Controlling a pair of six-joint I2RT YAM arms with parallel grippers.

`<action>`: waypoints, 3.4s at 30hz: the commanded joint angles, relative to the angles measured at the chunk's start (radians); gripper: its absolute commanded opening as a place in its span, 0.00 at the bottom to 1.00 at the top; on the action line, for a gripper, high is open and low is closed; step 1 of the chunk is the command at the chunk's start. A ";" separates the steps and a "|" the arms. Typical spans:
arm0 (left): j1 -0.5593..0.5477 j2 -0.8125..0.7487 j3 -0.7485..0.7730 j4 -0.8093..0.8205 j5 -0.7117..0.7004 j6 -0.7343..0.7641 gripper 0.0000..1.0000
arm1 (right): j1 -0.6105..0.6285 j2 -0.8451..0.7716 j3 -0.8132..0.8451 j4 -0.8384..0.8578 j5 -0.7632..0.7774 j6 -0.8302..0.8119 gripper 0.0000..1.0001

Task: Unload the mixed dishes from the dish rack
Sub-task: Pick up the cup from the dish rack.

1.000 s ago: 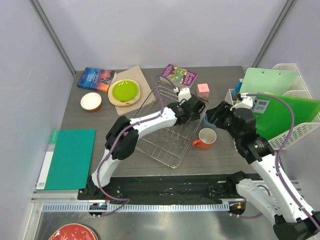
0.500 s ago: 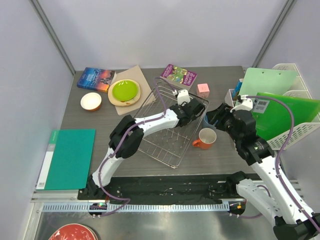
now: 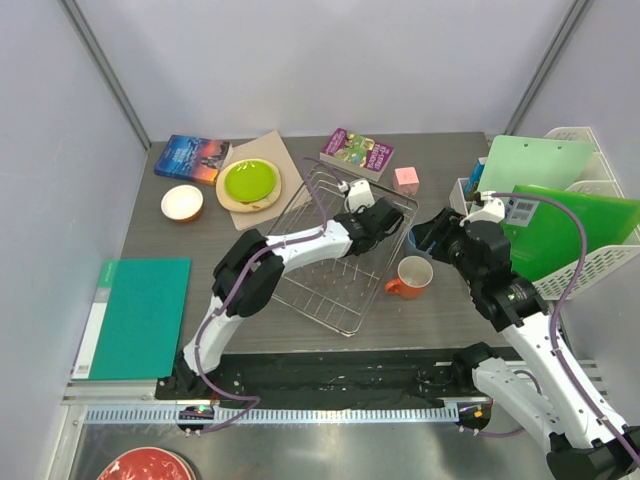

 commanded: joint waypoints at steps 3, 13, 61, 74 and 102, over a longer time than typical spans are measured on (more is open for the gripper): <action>0.031 -0.140 -0.119 0.007 -0.001 0.060 0.00 | -0.003 -0.012 0.006 0.035 0.021 -0.001 0.60; 0.109 -0.351 -0.092 0.053 0.341 0.249 0.00 | -0.001 0.010 0.031 0.034 0.039 0.004 0.61; 0.412 -0.501 -0.421 1.276 1.302 -0.593 0.00 | -0.244 0.784 -0.374 2.088 -0.551 0.995 0.74; 0.409 -0.538 -0.517 1.325 1.311 -0.598 0.00 | -0.242 0.813 -0.224 2.075 -0.574 0.972 0.80; 0.318 -0.581 -0.595 1.380 1.303 -0.602 0.01 | -0.098 0.777 -0.057 1.715 -0.659 0.738 0.39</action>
